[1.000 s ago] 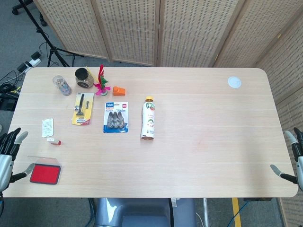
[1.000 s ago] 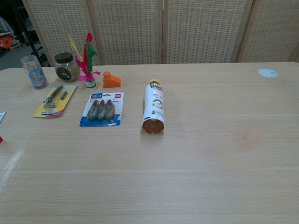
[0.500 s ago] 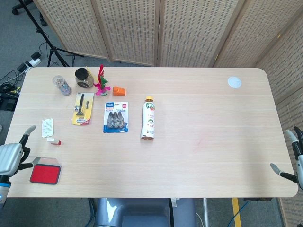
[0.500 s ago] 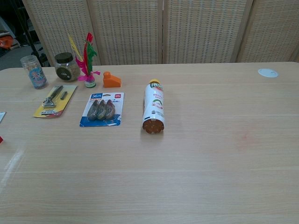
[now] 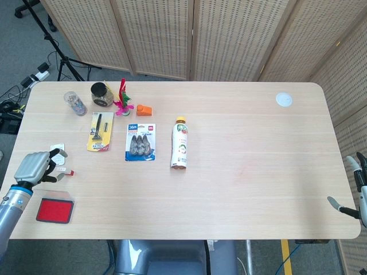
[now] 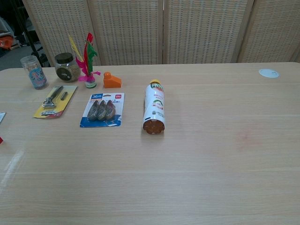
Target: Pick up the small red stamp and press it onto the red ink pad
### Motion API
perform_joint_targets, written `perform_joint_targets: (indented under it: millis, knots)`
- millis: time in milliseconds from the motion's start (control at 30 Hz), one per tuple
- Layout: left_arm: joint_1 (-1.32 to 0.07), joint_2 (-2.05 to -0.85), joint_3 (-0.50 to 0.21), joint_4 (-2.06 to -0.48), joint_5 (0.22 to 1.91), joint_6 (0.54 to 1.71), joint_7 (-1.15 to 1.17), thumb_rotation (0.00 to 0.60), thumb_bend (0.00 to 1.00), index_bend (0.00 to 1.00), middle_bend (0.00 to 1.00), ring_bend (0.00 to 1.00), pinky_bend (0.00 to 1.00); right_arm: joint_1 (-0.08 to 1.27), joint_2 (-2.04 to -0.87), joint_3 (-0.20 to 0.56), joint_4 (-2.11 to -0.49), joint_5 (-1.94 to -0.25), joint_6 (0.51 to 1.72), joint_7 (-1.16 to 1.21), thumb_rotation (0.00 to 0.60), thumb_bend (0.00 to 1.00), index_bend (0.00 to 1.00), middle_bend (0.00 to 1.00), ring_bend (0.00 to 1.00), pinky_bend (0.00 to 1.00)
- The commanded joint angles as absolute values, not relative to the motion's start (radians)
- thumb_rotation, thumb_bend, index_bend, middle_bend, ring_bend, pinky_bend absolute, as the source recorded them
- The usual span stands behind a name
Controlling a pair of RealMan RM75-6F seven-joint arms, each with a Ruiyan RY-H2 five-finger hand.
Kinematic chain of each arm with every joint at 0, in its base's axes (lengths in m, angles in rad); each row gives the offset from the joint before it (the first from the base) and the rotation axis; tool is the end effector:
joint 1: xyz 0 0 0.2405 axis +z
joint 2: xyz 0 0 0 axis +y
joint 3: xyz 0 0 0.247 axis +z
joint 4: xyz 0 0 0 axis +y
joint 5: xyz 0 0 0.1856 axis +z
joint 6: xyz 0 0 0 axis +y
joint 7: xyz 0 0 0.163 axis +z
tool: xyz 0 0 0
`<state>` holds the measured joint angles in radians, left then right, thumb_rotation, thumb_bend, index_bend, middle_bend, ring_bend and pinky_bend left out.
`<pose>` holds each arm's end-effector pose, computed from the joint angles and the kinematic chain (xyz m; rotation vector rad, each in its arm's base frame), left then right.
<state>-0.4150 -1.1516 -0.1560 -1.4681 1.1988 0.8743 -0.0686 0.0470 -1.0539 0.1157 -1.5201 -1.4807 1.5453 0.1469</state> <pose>-0.3027 0.3073 0.1318 -1.5224 -1.2145 -0.7010 -0.3103 -0.1978 0.2278 1.2745 -0.8210 0.9530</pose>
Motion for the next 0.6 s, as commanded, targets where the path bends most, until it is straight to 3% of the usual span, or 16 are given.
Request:
perform_joint_targets:
  millis: [33,233,600]
  knots:
    - [-0.447,-1.179,-0.158,-1.423,1.161,0.826,-0.06,0.6,0.25,0.43,1.0,0.96,0.96,0.048,-1.055,0.117,-1.519,-1.478,1.542,0.146,0.6,0.0,0.0,0.0,0.0,0.0]
    - [-0.477,-1.224,-0.136,-1.329,1.128,0.755,-0.049,0.6,0.25,0.44,1.0,0.96,0.96,0.051,-1.059,0.118,-1.517,-1.472,1.535,0.142,0.6,0.0,0.0,0.0,0.0,0.0]
    - [-0.481,-1.301,-0.117,-1.191,1.116,0.729,-0.079,0.6,0.29,0.47,1.0,0.96,0.96,0.053,-1.059,0.117,-1.515,-1.47,1.53,0.148,0.6,0.0,0.0,0.0,0.0,0.0]
